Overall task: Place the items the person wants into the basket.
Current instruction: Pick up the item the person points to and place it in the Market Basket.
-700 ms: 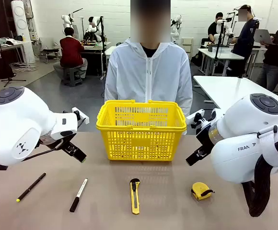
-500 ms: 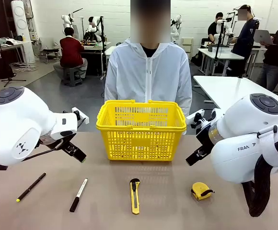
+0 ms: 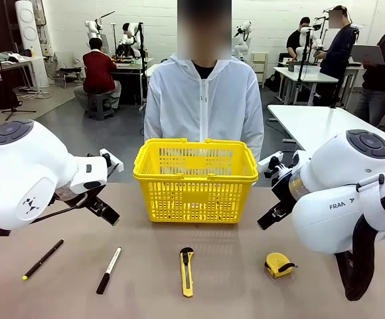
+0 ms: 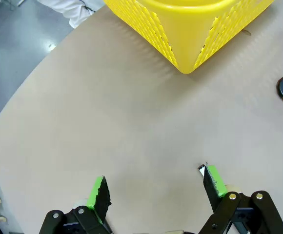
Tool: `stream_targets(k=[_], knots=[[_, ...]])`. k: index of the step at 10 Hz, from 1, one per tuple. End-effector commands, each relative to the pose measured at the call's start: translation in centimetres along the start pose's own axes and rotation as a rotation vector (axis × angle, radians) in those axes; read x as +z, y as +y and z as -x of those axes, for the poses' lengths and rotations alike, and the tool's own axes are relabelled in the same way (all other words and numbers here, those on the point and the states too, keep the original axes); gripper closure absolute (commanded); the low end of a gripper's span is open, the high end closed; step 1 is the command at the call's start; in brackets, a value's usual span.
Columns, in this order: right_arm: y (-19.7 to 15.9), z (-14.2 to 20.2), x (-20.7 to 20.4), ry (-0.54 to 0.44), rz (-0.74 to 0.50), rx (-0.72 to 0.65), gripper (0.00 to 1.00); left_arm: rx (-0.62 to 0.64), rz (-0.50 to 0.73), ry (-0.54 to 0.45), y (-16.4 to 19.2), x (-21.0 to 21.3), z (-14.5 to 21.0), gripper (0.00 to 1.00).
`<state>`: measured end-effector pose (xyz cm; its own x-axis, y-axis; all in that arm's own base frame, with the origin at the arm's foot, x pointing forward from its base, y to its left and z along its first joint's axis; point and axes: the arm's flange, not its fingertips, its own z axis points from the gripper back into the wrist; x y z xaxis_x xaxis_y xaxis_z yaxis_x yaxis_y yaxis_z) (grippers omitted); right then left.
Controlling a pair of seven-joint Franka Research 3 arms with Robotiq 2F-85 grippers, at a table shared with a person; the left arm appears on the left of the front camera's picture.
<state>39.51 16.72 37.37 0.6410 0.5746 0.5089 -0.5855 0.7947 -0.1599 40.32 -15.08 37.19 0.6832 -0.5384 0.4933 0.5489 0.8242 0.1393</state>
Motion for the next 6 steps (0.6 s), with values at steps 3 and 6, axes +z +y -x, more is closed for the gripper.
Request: stream_targets(k=[3, 6], knots=[[-0.01, 0.0, 0.0, 0.0, 0.0, 0.0, 0.0, 0.0, 0.0, 0.0, 0.02, 0.0, 0.01, 0.0], [-0.01, 0.0, 0.0, 0.0, 0.0, 0.0, 0.0, 0.0, 0.0, 0.0, 0.02, 0.0, 0.01, 0.0]])
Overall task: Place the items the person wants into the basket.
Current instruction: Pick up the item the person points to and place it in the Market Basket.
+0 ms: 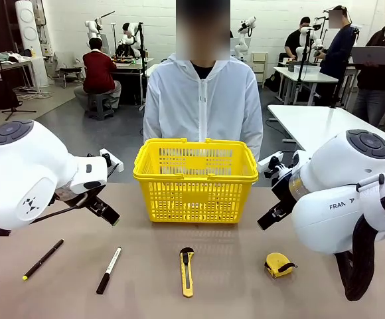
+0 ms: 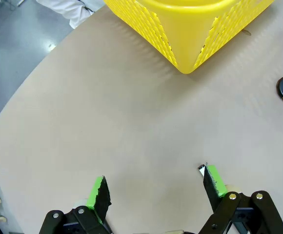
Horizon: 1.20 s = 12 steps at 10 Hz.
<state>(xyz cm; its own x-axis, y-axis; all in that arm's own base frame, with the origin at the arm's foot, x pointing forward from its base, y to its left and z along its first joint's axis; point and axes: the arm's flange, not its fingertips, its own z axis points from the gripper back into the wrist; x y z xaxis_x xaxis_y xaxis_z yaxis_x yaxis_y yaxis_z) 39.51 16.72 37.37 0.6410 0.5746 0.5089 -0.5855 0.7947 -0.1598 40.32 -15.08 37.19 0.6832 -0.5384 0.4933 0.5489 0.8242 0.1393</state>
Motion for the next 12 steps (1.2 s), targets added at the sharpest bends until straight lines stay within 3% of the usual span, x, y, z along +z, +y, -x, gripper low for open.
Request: stream_targets(k=[1, 2, 3, 5, 6, 8, 10, 12], knots=[[0.0, 0.0, 0.0, 0.0, 0.0, 0.0, 0.0, 0.0, 0.0, 0.0, 0.0, 0.0, 0.0, 0.0], [0.0, 0.0, 0.0, 0.0, 0.0, 0.0, 0.0, 0.0, 0.0, 0.0, 0.0, 0.0, 0.0, 0.0], [0.7, -0.4, 4.2, -0.036, 0.069, 0.031, 0.0, 0.0, 0.0, 0.0, 0.0, 0.0, 0.0, 0.0], [1.2, -2.3, 14.7, -0.045, 0.201, 0.022, 0.0, -0.053, -0.085, -0.029, 1.3, 10.1, -4.2, 0.0], [1.1, -3.5, 19.9, -0.025, 0.233, 0.022, 0.0, -0.067, -0.069, -0.019, 1.6, 14.7, -6.4, 0.0], [1.3, -5.7, 26.7, -0.023, 0.26, -0.005, 0.0, -0.09, -0.107, -0.044, 1.2, 21.7, -9.3, 0.0], [1.2, -6.4, 29.3, -0.029, 0.281, -0.04, 0.0, -0.086, -0.148, -0.074, 0.9, 26.2, -9.9, 0.0], [0.7, -6.4, 28.8, -0.01, 0.272, -0.051, 0.0, -0.072, -0.151, -0.073, 1.7, 26.5, -9.5, 0.0]])
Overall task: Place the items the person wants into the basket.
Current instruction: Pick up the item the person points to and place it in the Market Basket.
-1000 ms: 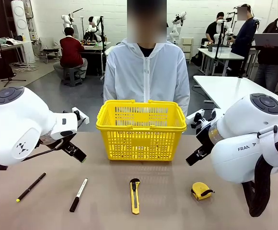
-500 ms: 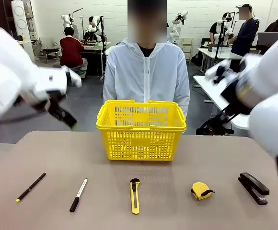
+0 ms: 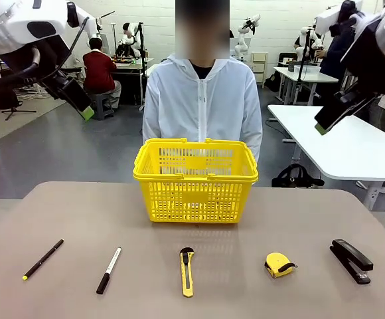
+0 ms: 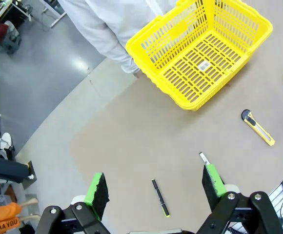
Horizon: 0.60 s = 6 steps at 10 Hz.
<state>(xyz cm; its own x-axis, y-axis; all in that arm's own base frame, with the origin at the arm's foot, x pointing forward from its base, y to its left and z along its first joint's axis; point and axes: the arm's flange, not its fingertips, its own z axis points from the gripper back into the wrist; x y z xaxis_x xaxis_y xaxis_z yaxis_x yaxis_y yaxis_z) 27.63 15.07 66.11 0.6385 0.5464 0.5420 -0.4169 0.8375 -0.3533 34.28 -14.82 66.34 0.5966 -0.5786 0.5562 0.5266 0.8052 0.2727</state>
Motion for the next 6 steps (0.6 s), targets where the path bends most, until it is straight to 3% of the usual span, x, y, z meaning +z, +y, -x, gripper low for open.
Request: stream_targets(k=[1, 2, 3, 6], knots=[[0.1, -0.3, -2.0, 0.031, 0.014, -0.016, 0.0, -0.005, -0.036, 0.024, 0.7, -1.8, 1.1, 0.0], [0.4, -0.3, -2.3, 0.003, 0.065, -0.053, 0.0, 0.0, 0.0, 0.0, 0.0, 0.0, 0.0, 0.0], [0.1, -0.1, -1.1, 0.022, -0.008, -0.002, 0.0, 0.0, 0.0, 0.0, 0.0, 0.0, 0.0, 0.0], [0.1, -0.3, -1.7, 0.022, -0.005, -0.015, 0.0, 0.005, -0.003, 0.006, 0.2, -0.4, 0.2, 0.0]])
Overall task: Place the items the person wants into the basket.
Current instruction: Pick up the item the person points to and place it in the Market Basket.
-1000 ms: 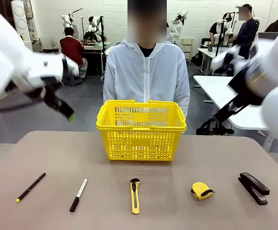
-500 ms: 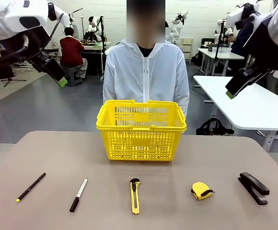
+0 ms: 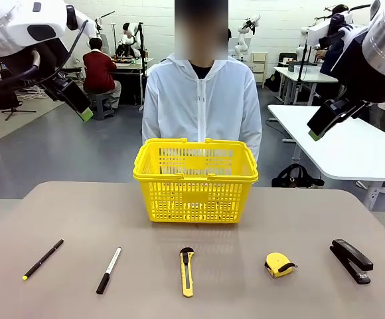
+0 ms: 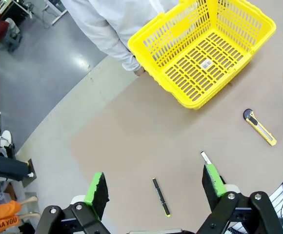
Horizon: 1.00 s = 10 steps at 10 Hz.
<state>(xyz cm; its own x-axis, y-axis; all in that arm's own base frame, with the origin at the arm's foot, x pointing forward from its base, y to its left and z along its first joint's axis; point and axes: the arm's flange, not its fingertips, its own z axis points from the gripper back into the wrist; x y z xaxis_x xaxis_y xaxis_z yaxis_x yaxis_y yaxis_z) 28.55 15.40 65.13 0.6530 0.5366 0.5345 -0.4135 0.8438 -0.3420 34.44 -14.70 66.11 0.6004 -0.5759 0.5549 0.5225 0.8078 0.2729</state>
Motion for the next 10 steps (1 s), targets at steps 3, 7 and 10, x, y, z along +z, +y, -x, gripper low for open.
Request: stream_targets(k=[3, 7, 10], knots=[[-13.1, 7.6, -1.6, 0.006, -0.451, -0.142, 0.0, 0.027, 0.445, 0.043, 10.0, 1.4, 5.2, 0.0], [-17.9, 13.8, -2.0, -0.058, -0.507, -0.262, 0.0, 0.202, 0.506, -0.105, 16.5, 2.4, 13.2, 0.0], [-19.1, 17.1, -1.3, -0.113, -0.518, -0.308, 0.0, 0.324, 0.499, -0.166, 18.1, 3.2, 16.9, 0.0]])
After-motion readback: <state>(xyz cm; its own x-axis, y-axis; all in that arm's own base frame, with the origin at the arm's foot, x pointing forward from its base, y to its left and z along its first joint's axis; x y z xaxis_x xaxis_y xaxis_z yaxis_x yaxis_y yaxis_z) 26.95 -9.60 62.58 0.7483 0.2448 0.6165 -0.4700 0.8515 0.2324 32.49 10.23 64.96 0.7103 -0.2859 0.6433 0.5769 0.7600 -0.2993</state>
